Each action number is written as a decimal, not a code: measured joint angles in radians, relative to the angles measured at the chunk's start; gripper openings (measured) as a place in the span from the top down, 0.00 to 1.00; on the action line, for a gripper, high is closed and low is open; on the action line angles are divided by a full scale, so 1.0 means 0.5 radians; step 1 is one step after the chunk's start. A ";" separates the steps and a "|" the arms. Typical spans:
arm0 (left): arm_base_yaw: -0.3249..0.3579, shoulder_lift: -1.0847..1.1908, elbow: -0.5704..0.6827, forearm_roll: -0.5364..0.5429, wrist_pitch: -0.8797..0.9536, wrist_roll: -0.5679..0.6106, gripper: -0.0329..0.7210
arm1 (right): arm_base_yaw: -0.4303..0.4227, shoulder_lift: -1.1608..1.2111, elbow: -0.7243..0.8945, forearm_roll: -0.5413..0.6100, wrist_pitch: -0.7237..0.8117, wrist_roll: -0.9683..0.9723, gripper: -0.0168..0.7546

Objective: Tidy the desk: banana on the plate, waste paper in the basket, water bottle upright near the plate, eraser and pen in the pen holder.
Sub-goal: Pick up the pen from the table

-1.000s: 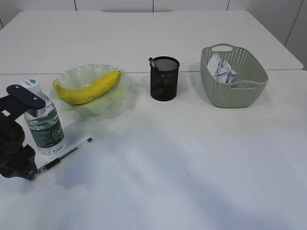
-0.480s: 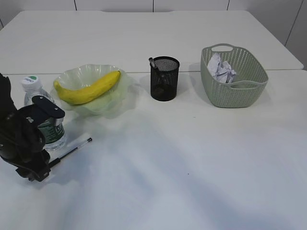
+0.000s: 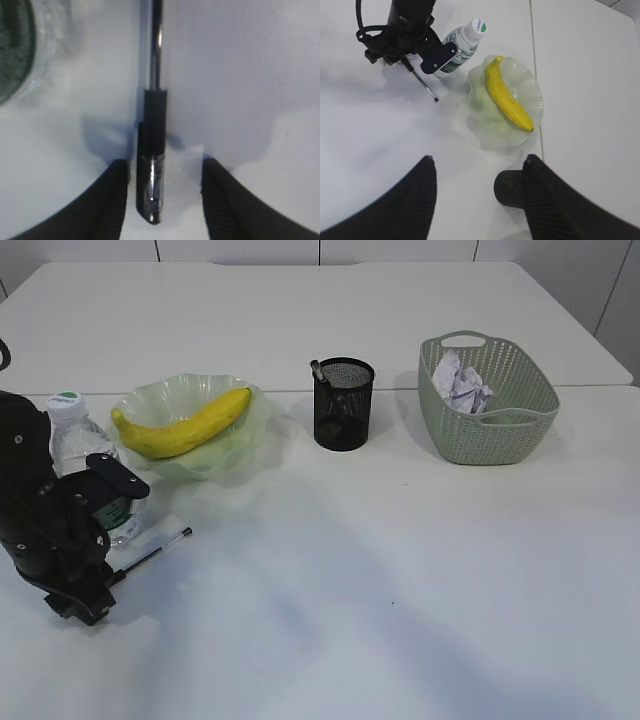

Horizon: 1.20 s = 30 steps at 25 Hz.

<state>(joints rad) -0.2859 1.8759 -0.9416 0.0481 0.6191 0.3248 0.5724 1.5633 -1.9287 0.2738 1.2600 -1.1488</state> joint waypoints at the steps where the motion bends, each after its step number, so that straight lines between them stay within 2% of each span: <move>1: 0.000 0.005 -0.009 -0.003 0.000 0.000 0.50 | 0.000 0.000 0.000 0.000 0.000 0.000 0.45; 4: 0.000 0.008 -0.013 -0.008 0.015 0.003 0.54 | 0.000 0.000 0.000 0.000 0.000 0.005 0.45; 9: 0.000 0.013 -0.018 -0.008 0.054 0.003 0.71 | 0.000 0.000 0.000 0.000 0.000 0.012 0.45; 14: 0.000 0.013 -0.018 -0.012 0.127 0.003 0.79 | 0.000 0.000 0.000 0.000 0.000 0.016 0.45; 26: -0.002 -0.228 -0.018 -0.036 0.372 0.003 0.82 | 0.000 0.000 0.000 0.000 0.000 0.016 0.45; 30: -0.059 -0.286 -0.057 -0.040 0.551 0.003 0.82 | 0.000 0.000 0.000 0.000 0.000 0.016 0.45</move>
<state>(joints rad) -0.3152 1.7328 -0.9700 0.0281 0.8946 0.3263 0.5724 1.5633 -1.9287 0.2738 1.2600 -1.1406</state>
